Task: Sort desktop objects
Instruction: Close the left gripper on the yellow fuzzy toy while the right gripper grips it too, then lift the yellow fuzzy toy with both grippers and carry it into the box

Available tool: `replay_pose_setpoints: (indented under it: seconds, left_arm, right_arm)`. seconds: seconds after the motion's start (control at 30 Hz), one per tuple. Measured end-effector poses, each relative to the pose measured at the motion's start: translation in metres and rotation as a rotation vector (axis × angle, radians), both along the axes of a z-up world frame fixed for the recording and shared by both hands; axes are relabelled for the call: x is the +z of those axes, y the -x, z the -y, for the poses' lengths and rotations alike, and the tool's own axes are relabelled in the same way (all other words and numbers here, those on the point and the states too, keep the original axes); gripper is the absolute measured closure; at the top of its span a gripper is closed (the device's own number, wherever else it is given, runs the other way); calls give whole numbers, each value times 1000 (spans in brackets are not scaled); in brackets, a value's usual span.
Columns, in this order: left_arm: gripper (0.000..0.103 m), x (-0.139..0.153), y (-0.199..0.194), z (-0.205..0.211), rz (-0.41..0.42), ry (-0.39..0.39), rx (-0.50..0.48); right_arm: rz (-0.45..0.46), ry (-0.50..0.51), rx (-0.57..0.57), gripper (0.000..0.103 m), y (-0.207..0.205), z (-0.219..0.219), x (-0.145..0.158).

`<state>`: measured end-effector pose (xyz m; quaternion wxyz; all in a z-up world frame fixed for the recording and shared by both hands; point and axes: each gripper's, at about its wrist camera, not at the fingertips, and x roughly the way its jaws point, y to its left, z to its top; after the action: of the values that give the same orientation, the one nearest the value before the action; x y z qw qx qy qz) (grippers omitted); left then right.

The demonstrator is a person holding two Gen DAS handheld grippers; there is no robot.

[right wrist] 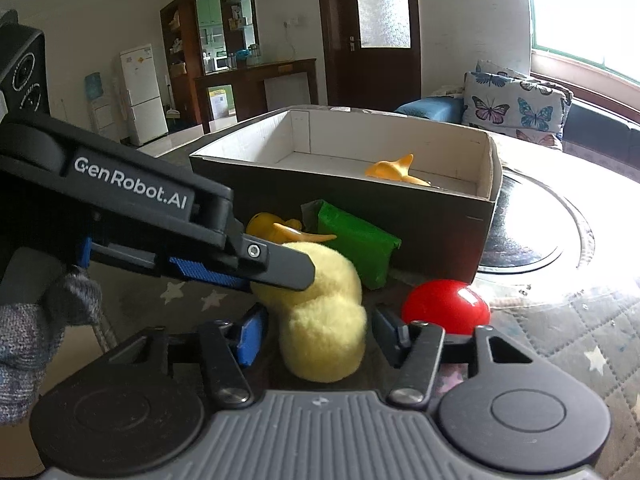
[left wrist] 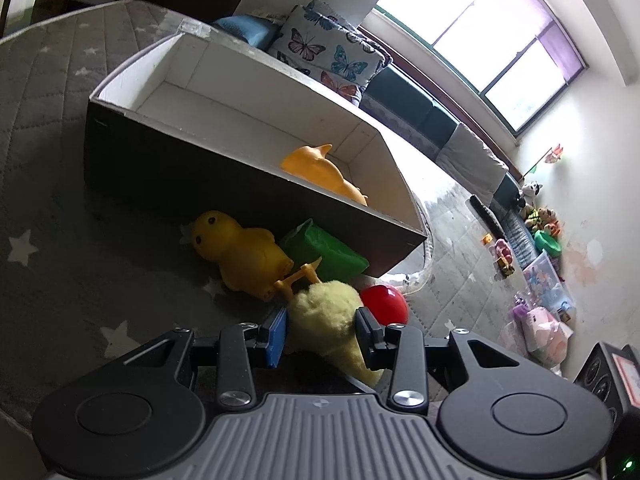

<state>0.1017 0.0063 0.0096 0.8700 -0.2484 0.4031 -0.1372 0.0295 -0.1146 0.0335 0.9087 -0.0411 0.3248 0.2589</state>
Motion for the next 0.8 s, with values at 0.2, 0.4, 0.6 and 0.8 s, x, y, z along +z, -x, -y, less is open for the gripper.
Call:
replay_pose_setpoints:
  seconds: [0.2,0.4,0.6,0.8]
  left_arm:
    - [62,0,-6,0,-16,13,0]
    - [61,-3,-7,-3,-35,38,9]
    - [63,5,4,-6,-25,45,23]
    - [63,26,15,-8,39,44,23]
  right_arm:
    - [-3,7,1,52,-1,-3,-3]
    - [0,8,-4,55,0,-4,-2]
    - [22,2,3,59,13,-4,7]
    - [81,-4,5,59,24,-5,26]
